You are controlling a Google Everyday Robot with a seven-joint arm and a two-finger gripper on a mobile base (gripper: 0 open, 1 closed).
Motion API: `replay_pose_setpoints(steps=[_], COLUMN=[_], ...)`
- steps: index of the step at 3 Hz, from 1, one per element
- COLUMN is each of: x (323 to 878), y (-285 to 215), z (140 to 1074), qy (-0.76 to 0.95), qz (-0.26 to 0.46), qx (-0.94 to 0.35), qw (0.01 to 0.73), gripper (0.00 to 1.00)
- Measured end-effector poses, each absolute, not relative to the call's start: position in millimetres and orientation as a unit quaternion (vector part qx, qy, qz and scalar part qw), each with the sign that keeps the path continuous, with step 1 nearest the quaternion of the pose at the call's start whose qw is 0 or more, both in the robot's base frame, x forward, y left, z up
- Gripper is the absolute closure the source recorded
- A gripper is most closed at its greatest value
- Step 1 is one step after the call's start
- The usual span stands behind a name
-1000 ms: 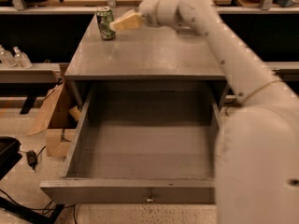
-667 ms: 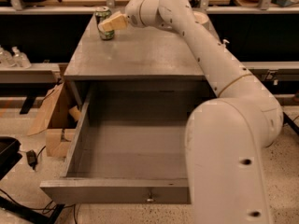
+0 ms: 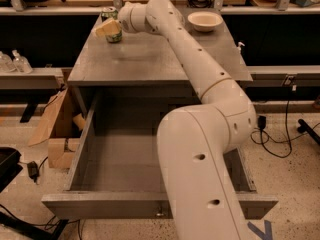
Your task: Place green can into top drawer
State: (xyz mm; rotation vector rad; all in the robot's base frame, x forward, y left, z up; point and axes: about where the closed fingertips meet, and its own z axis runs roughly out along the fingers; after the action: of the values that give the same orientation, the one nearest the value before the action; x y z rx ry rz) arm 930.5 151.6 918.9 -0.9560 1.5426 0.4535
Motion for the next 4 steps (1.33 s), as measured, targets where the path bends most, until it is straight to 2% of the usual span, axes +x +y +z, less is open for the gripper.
replay_pose_setpoints(steps=[1, 2, 3, 4], x=[950, 966, 973, 972], y=[157, 155, 165, 171], z=[905, 902, 905, 909], qy=[0.677, 0.679, 0.666, 0.656], qz=[0.212, 0.237, 0.268, 0.281], qx=[-0.377, -0.337, -0.314, -0.31], qw=[0.596, 0.608, 0.621, 0.628], gripper=[0.0, 0.16, 0.47, 0.7])
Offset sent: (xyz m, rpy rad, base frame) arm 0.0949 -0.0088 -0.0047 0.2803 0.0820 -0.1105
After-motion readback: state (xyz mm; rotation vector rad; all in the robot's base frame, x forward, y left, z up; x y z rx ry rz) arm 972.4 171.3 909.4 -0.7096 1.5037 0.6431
